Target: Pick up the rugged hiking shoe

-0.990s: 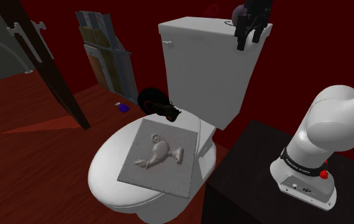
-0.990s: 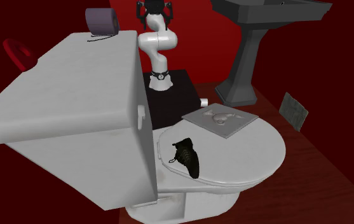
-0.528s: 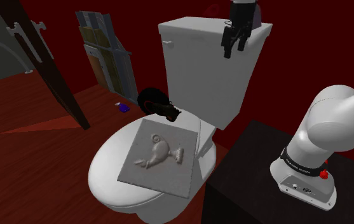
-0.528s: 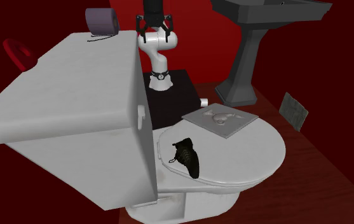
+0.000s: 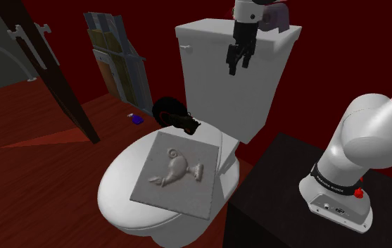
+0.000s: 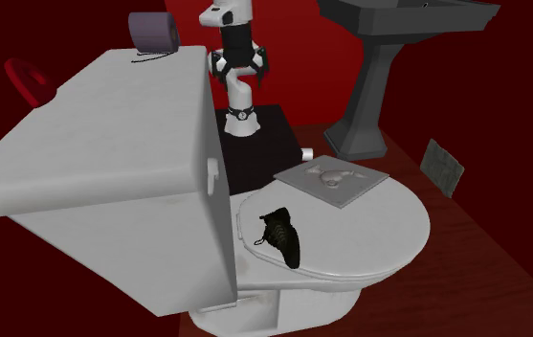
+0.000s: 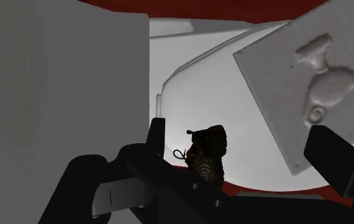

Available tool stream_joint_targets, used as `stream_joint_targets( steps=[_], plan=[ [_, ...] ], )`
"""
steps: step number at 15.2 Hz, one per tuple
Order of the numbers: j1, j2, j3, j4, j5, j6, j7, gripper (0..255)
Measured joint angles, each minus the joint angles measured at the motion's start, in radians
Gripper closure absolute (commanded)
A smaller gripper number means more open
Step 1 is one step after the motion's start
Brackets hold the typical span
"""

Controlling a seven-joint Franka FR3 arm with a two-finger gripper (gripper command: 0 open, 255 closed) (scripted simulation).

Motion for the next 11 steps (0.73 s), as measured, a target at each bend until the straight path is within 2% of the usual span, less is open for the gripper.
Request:
stream_joint_targets(
  steps=[3, 11],
  plan=[
    [0.014, 0.154, -0.014, 0.010, 0.013, 0.137, -0.042, 0],
    [0.040, 0.452, -0.036, 0.137, 0.095, 0.300, -0.171, 0]
  ],
)
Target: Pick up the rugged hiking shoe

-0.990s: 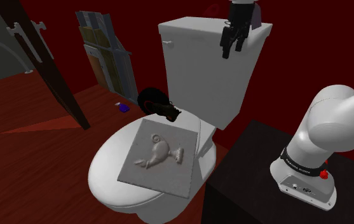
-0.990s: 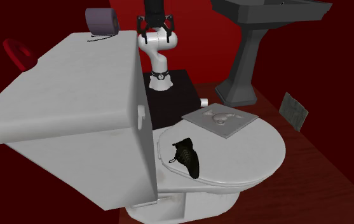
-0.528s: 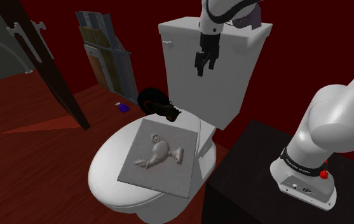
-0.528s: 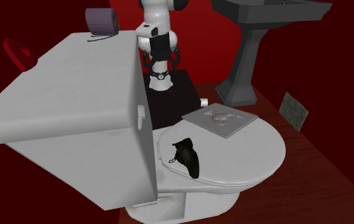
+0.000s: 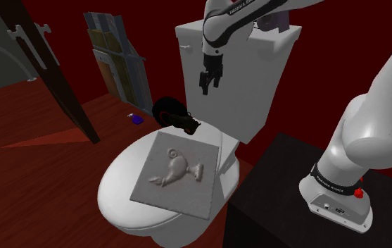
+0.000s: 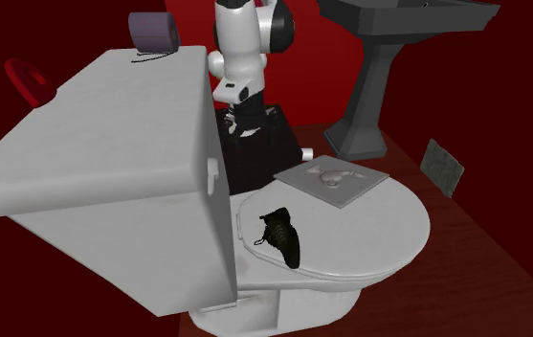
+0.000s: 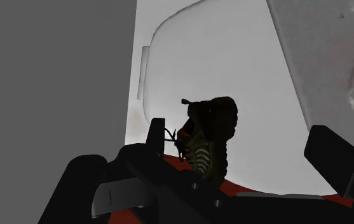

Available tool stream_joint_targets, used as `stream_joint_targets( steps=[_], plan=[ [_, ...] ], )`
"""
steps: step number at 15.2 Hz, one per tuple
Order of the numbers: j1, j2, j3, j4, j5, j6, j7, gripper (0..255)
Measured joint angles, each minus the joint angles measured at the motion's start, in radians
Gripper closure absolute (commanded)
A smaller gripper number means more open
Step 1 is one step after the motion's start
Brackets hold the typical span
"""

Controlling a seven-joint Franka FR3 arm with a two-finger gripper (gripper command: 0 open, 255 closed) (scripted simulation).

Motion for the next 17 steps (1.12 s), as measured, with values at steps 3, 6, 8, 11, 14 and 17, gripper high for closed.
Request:
stream_joint_targets(
  steps=[3, 6, 8, 11, 14, 17],
  plan=[
    [0.002, 0.111, 0.000, 0.065, 0.040, 0.037, -0.049, 0],
    [0.001, 0.234, 0.009, 0.152, 0.080, 0.065, -0.090, 0],
    [-0.004, 0.319, 0.019, 0.217, 0.105, 0.081, -0.119, 0],
    [-0.009, 0.427, 0.037, 0.305, 0.134, 0.097, -0.153, 0],
    [-0.015, 0.535, 0.056, 0.407, 0.155, 0.100, -0.181, 0],
    [-0.025, 0.657, 0.076, 0.532, 0.171, 0.094, -0.206, 0]
  ],
)
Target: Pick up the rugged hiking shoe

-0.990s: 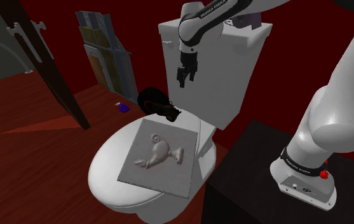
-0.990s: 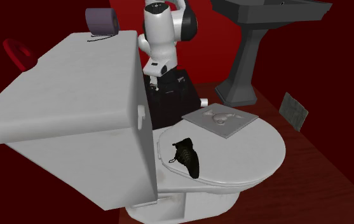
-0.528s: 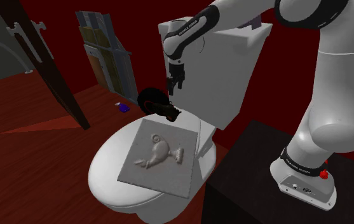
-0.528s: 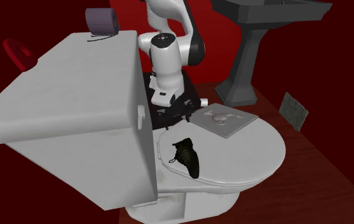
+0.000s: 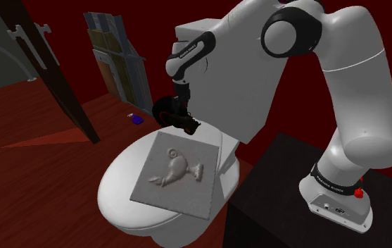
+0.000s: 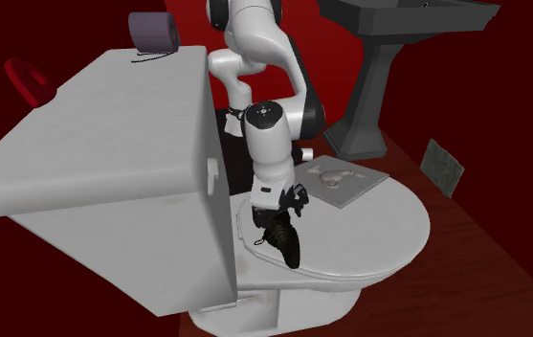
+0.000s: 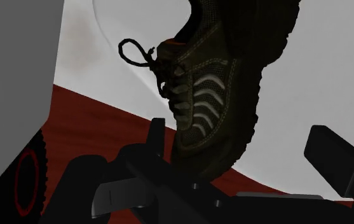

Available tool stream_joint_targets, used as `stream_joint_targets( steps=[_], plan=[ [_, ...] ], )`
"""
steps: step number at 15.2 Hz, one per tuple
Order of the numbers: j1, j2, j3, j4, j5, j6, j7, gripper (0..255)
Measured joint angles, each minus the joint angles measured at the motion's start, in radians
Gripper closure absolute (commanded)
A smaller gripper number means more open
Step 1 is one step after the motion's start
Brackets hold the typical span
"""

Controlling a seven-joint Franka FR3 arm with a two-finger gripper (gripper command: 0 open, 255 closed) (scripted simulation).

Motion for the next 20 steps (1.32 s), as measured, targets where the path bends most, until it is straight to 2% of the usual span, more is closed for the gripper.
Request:
stream_joint_targets(
  steps=[3, 10, 11, 20],
  plan=[
    [-0.007, 0.090, 0.012, 0.096, 0.007, -0.008, -0.013, 0],
    [-0.009, 0.146, 0.020, 0.101, 0.016, 0.043, -0.026, 0],
    [-0.009, 0.149, 0.021, 0.103, 0.017, 0.044, -0.026, 255],
    [-0.009, 0.150, 0.021, 0.104, 0.017, 0.046, -0.026, 255]
  ],
)
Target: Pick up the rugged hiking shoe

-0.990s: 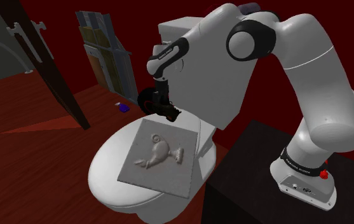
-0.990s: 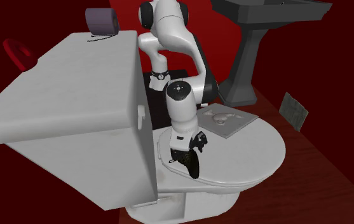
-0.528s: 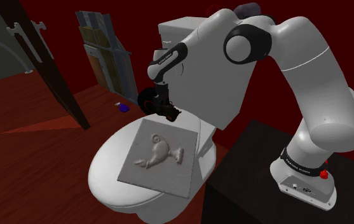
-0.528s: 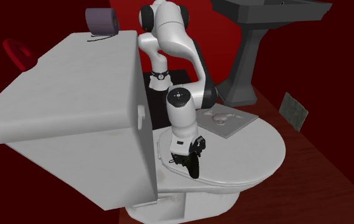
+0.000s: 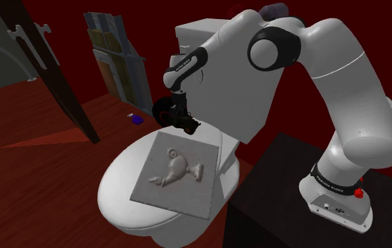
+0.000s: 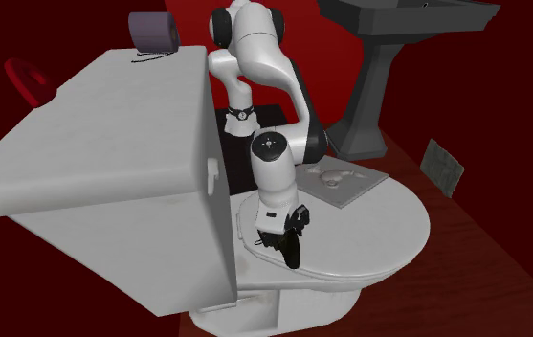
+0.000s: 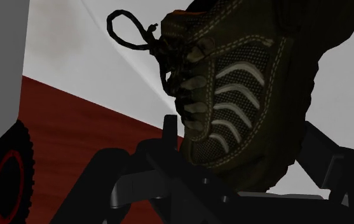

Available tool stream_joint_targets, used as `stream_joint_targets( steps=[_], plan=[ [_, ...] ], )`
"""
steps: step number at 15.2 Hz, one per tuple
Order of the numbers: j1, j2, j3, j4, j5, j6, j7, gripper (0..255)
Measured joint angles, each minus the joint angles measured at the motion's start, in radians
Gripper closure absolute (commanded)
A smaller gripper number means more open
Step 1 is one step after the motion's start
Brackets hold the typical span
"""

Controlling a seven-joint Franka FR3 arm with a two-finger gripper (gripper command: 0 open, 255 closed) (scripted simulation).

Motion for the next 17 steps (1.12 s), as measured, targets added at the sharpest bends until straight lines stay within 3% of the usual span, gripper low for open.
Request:
stream_joint_targets(
  steps=[17],
  plan=[
    [0.006, -0.110, -0.013, 0.019, -0.022, -0.129, 0.031, 255]
  ],
)
